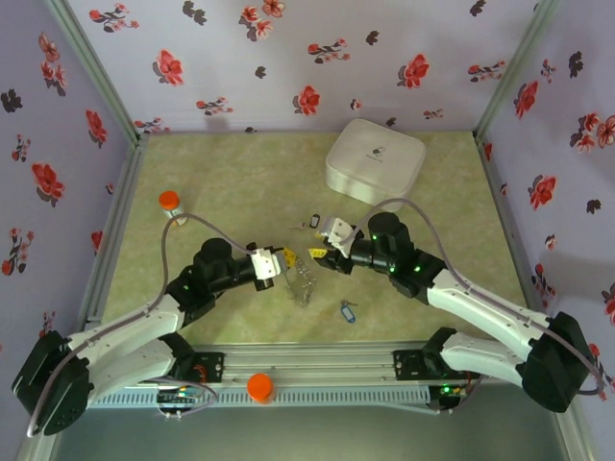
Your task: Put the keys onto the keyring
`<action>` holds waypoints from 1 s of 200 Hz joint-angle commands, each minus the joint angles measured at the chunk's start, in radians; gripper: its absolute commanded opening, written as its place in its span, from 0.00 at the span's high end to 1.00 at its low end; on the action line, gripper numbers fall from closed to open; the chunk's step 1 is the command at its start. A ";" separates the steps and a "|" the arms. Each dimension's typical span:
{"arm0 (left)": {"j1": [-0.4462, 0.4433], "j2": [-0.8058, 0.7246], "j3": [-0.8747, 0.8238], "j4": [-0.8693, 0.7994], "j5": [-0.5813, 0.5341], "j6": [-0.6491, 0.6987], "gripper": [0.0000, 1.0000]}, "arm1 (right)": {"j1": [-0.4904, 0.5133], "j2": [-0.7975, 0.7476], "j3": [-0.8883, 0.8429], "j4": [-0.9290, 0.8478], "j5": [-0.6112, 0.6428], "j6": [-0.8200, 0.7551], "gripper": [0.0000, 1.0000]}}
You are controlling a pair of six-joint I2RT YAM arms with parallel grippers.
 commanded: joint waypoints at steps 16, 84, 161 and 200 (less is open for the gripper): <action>0.009 0.051 -0.032 0.280 0.072 -0.128 1.00 | 0.021 0.032 -0.016 0.054 -0.082 -0.073 0.60; 0.023 0.066 -0.063 0.363 0.120 -0.170 1.00 | 0.033 0.042 -0.020 0.009 -0.106 -0.152 0.62; 0.025 0.044 -0.079 0.387 0.156 -0.128 1.00 | 0.032 -0.131 -0.051 -0.002 -0.159 -0.151 0.65; 0.029 0.031 -0.079 0.370 0.168 -0.098 1.00 | 0.028 -0.187 -0.047 -0.089 -0.004 -0.207 0.67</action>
